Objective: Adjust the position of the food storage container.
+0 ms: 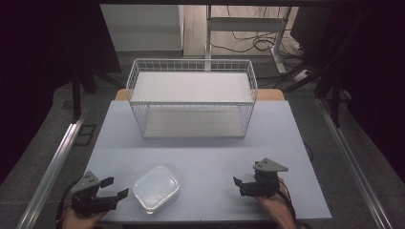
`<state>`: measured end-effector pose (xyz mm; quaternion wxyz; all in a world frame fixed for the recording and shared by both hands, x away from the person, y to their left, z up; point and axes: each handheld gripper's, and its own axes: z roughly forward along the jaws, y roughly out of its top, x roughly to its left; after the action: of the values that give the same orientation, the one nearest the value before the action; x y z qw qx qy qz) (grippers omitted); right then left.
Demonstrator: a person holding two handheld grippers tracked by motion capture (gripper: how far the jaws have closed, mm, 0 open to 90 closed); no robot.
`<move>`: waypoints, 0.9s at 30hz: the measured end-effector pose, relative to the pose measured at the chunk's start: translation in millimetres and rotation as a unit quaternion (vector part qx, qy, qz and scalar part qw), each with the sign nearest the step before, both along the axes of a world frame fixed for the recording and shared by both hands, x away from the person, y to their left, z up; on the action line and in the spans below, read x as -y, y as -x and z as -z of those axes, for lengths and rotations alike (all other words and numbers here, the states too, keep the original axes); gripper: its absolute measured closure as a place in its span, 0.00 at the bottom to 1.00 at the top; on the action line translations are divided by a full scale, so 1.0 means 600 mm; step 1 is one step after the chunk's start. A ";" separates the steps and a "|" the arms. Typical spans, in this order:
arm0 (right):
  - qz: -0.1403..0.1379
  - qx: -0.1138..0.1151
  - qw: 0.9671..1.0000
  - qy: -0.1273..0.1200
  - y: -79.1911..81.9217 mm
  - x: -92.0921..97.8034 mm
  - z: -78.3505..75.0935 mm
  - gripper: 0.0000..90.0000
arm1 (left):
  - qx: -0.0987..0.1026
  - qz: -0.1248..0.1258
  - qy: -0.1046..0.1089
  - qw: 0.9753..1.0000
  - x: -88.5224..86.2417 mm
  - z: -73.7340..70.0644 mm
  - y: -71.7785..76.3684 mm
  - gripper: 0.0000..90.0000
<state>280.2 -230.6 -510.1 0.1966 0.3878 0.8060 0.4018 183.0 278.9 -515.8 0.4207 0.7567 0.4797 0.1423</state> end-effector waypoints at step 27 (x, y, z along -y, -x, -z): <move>-0.006 0.004 1.000 -0.020 0.005 -0.013 -0.009 0.00 | -0.080 0.066 -0.018 0.994 0.071 0.016 0.006 1.00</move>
<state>277.4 -222.7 -504.8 0.1897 0.3854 0.7992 0.4205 179.4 236.4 -525.6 0.3757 0.8032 0.4581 0.0616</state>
